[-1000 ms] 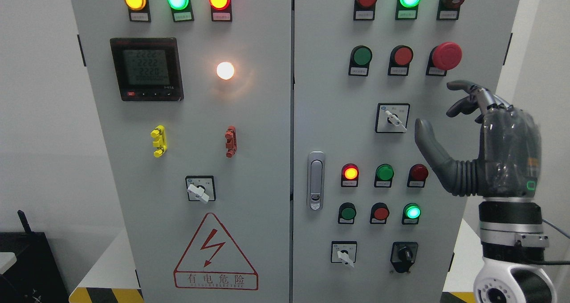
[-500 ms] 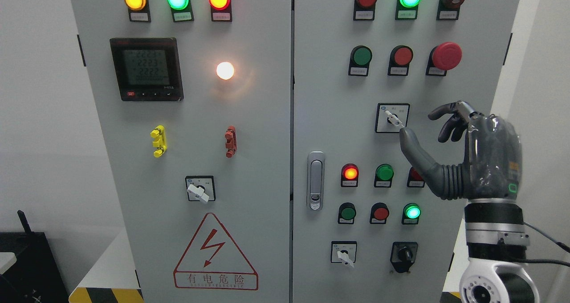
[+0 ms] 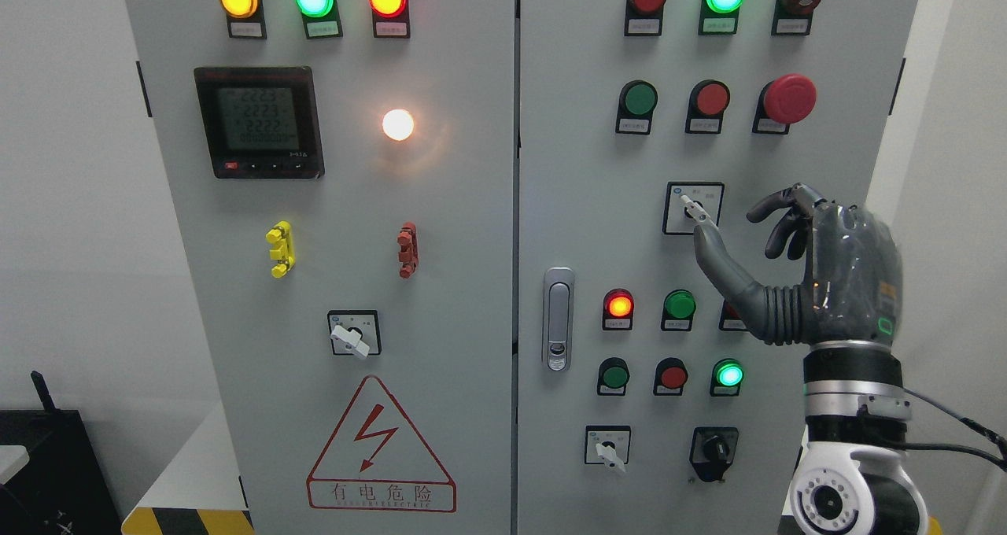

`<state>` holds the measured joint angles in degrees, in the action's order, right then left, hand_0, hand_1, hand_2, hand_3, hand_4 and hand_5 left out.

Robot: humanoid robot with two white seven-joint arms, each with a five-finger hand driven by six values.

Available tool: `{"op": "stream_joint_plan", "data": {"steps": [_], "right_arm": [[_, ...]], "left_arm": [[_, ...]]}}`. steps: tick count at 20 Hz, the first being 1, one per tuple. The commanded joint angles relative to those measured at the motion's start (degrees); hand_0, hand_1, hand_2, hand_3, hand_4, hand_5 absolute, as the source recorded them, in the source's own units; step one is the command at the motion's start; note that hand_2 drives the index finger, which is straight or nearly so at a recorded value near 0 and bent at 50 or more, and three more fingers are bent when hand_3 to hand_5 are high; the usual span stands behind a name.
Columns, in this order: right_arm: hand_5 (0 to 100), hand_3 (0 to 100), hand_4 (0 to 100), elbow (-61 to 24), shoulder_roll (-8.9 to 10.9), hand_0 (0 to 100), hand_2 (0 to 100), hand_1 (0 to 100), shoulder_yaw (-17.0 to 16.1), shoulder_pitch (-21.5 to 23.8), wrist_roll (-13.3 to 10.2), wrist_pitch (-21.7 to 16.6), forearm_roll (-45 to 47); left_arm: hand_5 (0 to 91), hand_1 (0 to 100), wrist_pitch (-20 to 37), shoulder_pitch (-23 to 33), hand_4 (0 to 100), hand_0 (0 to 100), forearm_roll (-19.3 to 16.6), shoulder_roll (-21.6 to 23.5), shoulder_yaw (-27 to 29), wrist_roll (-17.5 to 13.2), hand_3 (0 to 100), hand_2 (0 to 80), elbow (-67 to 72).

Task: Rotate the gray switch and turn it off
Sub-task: 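Pinch the black switch knob between right thumb and fingers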

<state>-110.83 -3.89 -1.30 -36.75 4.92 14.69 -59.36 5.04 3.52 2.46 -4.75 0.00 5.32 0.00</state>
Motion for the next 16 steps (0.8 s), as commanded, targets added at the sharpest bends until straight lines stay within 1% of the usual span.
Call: {"op": "stream_joint_plan", "data": {"steps": [1, 4, 7, 11, 12, 16], "right_arm": [[100, 86, 91, 1.9, -0.07, 0, 55, 36, 2.0, -1.2, 0.2, 0.7, -0.7], [100, 86, 91, 2.8, -0.07, 0, 57, 37, 3.1, -2.2, 0.4, 2.5, -0.8], [100, 86, 91, 3.4, -0.07, 0, 58, 37, 3.2, -2.5, 0.4, 4.0, -0.8], [100, 86, 91, 4.0, -0.07, 0, 59, 38, 3.2, -2.9, 0.5, 4.1, -0.7], [100, 86, 91, 4.0, -0.07, 0, 59, 38, 3.2, -2.9, 1.2, 4.1, -0.8], [100, 86, 91, 4.4, -0.07, 0, 59, 38, 3.2, -3.3, 1.5, 4.1, -0.8]], "left_arm": [[0.0, 39, 0.0, 0.0, 0, 12, 0.0, 0.0, -0.1, 0.0, 0, 0.0, 0.8], [0.0, 39, 0.0, 0.0, 0, 12, 0.0, 0.0, -0.1, 0.0, 0, 0.0, 0.8], [0.0, 39, 0.0, 0.0, 0, 12, 0.0, 0.0, -0.1, 0.0, 0, 0.0, 0.8], [0.0, 39, 0.0, 0.0, 0, 12, 0.0, 0.0, -0.1, 0.0, 0, 0.0, 0.8], [0.0, 39, 0.0, 0.0, 0, 12, 0.0, 0.0, -0.1, 0.0, 0, 0.0, 0.8], [0.0, 39, 0.0, 0.0, 0, 12, 0.0, 0.0, -0.1, 0.0, 0, 0.0, 0.8]]}}
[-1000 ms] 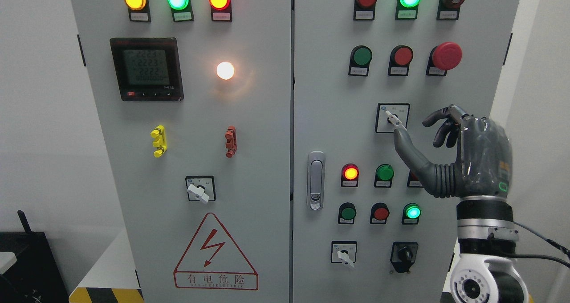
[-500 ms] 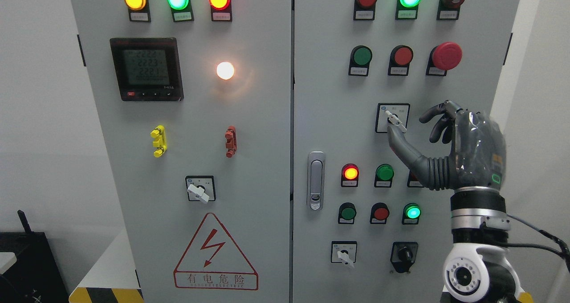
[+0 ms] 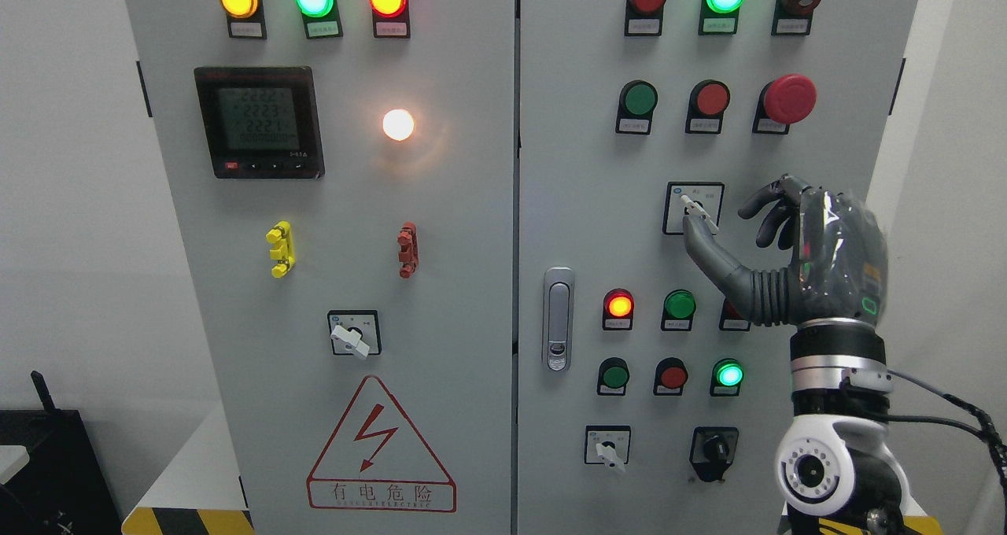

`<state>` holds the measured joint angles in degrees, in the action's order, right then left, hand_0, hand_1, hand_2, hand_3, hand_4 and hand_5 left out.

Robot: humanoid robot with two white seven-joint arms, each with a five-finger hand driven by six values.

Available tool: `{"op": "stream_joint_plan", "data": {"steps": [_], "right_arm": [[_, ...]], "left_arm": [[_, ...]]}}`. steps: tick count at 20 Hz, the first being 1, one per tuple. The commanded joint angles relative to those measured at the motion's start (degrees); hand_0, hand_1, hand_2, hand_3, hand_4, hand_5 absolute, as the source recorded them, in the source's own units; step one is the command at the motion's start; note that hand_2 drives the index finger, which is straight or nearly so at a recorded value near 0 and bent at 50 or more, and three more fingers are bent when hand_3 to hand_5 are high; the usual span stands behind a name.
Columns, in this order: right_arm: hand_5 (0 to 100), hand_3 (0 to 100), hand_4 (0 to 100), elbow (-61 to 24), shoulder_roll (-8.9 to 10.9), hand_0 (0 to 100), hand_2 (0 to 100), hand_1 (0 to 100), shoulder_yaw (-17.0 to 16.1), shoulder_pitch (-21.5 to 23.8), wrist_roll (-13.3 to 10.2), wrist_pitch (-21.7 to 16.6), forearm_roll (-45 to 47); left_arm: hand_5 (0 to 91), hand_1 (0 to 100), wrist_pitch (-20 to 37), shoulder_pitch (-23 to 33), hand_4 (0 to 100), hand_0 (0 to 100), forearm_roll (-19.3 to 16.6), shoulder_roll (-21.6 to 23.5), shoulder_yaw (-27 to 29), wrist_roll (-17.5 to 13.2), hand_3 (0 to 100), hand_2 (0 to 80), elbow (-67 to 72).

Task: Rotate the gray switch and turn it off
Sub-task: 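Pinch the black switch knob between right thumb and fingers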

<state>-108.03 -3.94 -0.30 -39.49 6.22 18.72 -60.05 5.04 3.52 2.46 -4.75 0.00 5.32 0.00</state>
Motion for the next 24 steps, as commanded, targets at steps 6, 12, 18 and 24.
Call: {"op": "stream_joint_plan", "data": {"steps": [6, 12, 18, 24], "right_arm": [[100, 86, 91, 2.2, 0.07, 0, 58, 38, 2.3, -1.1, 0.2, 0.1, -0.2], [100, 86, 91, 2.6, -0.02, 3, 58, 41, 2.3, -1.5, 0.2, 0.1, -1.9], [100, 86, 91, 2.6, 0.16, 5, 57, 41, 2.2, -1.4, 0.1, 0.1, -2.3], [100, 86, 91, 2.6, 0.07, 6, 58, 41, 2.2, -1.3, 0.1, 0.1, -2.2]], "left_arm": [[0.0, 39, 0.0, 0.0, 0, 12, 0.0, 0.0, -0.1, 0.0, 0, 0.0, 0.8], [0.0, 39, 0.0, 0.0, 0, 12, 0.0, 0.0, -0.1, 0.0, 0, 0.0, 0.8], [0.0, 39, 0.0, 0.0, 0, 12, 0.0, 0.0, -0.1, 0.0, 0, 0.0, 0.8], [0.0, 39, 0.0, 0.0, 0, 12, 0.0, 0.0, -0.1, 0.0, 0, 0.0, 0.8]]}}
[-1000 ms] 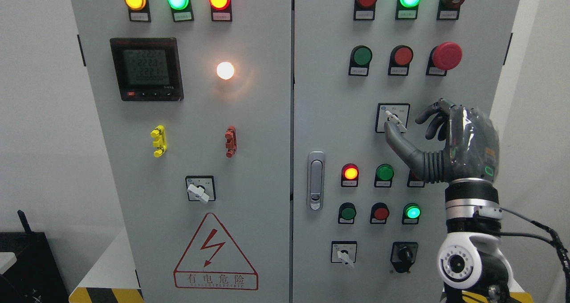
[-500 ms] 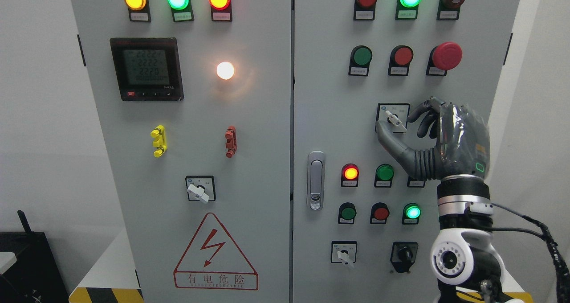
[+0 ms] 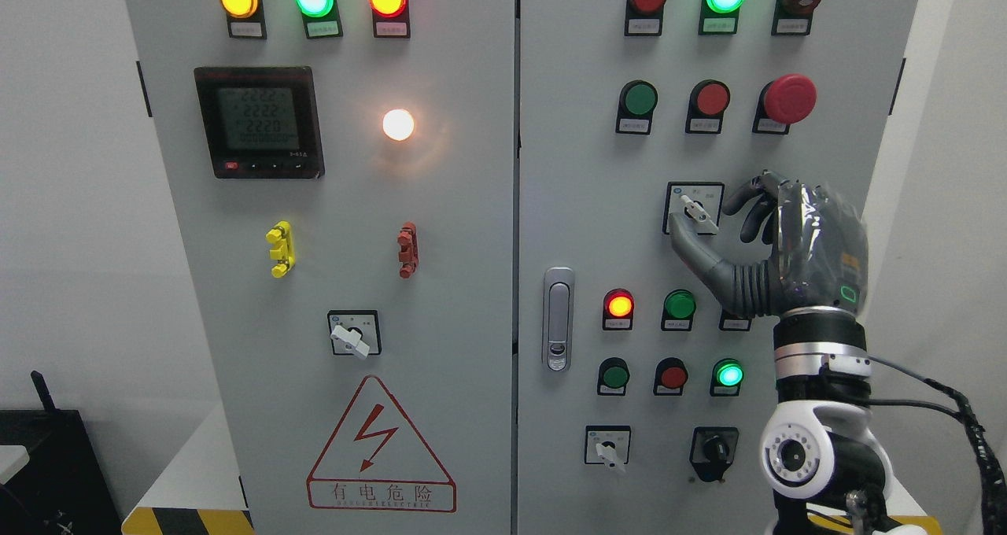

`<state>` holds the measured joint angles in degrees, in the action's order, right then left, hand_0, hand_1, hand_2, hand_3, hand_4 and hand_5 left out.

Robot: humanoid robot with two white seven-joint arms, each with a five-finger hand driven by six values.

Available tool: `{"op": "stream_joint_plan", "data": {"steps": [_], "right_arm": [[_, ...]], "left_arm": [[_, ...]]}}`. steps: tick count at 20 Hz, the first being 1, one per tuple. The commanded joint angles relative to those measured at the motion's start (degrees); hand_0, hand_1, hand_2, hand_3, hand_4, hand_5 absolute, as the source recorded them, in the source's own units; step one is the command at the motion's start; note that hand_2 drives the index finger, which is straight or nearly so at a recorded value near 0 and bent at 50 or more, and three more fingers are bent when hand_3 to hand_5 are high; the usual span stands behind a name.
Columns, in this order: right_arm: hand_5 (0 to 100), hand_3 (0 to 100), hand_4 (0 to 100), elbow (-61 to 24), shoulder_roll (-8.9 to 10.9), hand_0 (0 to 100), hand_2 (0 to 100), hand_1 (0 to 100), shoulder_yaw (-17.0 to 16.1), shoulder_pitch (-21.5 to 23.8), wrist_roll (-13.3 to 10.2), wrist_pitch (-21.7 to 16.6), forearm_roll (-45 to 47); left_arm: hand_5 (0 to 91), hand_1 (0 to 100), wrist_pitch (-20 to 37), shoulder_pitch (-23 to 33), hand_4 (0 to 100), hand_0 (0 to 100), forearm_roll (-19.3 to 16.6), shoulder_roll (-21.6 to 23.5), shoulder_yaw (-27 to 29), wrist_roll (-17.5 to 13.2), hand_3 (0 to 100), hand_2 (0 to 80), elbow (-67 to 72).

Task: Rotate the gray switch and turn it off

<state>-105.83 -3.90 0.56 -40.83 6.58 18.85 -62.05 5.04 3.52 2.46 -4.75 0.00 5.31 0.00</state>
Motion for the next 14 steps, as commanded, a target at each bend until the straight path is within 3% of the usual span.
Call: {"op": "stream_joint_plan", "data": {"steps": [1, 14], "right_arm": [[100, 86, 91, 0.4, 0.04, 6, 58, 41, 1.4, 0.1, -0.2, 0.0, -0.1], [100, 88, 91, 0.4, 0.04, 7, 62, 39, 1.6, 0.0, -0.2, 0.0, 0.0]], "left_arm": [[0.0, 39, 0.0, 0.0, 0, 12, 0.0, 0.0, -0.1, 0.0, 0, 0.0, 0.8], [0.0, 39, 0.0, 0.0, 0, 12, 0.0, 0.0, -0.1, 0.0, 0, 0.0, 0.8]]}}
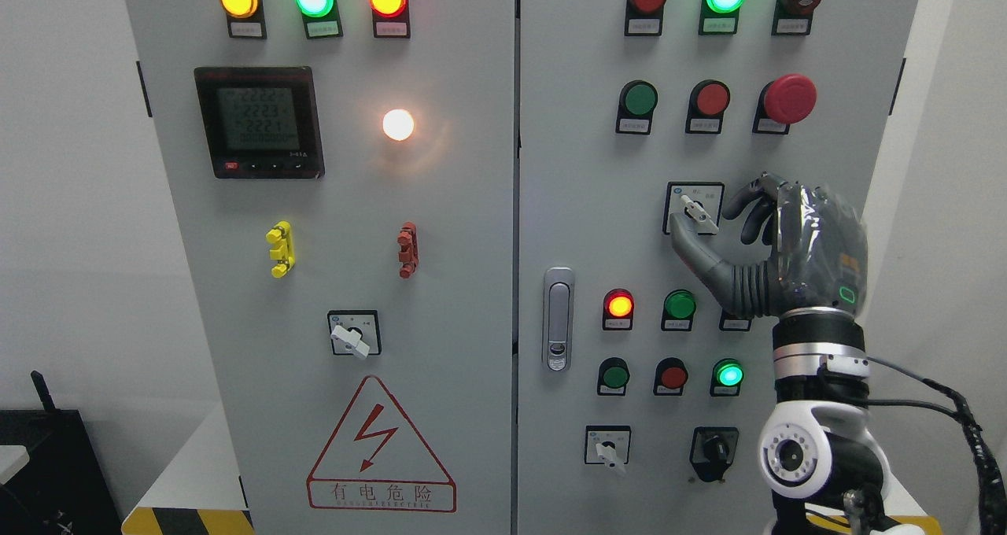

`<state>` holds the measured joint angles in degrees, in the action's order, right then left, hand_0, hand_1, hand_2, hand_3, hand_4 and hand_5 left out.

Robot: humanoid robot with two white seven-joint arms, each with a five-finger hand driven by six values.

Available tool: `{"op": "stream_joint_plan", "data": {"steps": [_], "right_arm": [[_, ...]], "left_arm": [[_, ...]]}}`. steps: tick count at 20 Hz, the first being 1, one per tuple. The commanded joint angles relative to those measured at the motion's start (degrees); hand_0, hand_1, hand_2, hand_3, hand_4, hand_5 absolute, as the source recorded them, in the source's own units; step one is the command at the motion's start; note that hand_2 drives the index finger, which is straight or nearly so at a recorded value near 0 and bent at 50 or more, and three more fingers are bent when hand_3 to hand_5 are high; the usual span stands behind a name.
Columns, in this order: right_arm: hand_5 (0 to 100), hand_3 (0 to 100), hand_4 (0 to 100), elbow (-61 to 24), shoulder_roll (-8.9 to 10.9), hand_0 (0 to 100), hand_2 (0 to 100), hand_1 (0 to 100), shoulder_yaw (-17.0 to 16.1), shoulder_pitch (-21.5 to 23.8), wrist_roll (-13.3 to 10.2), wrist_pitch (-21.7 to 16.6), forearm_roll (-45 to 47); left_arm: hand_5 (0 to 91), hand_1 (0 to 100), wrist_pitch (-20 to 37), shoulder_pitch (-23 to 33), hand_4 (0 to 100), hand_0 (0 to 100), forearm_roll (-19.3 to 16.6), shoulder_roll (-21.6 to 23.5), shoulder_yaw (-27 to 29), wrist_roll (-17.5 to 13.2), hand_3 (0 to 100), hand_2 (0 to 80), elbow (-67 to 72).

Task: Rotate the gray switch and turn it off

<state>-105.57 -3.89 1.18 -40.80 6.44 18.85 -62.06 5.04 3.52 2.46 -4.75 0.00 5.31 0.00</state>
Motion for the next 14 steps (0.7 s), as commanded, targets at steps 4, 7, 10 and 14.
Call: {"op": "stream_joint_plan", "data": {"steps": [4, 7, 10, 14], "right_arm": [[100, 88, 91, 0.4, 0.02, 7, 63, 39, 0.8, -0.2, 0.0, 0.0, 0.0], [100, 88, 92, 0.4, 0.02, 8, 63, 39, 0.9, -0.2, 0.1, 0.0, 0.0], [100, 89, 92, 0.5, 0.02, 9, 63, 39, 0.9, -0.3, 0.1, 0.0, 0.0], [100, 89, 92, 0.5, 0.02, 11, 64, 39, 0.9, -0.3, 0.1, 0.0, 0.0]], "left_arm": [[0.0, 39, 0.0, 0.0, 0, 12, 0.0, 0.0, -0.1, 0.0, 0, 0.0, 0.8], [0.0, 39, 0.0, 0.0, 0, 12, 0.0, 0.0, -0.1, 0.0, 0, 0.0, 0.8], [0.0, 39, 0.0, 0.0, 0, 12, 0.0, 0.0, -0.1, 0.0, 0, 0.0, 0.8], [0.0, 39, 0.0, 0.0, 0, 12, 0.0, 0.0, -0.1, 0.0, 0, 0.0, 0.8]]}}
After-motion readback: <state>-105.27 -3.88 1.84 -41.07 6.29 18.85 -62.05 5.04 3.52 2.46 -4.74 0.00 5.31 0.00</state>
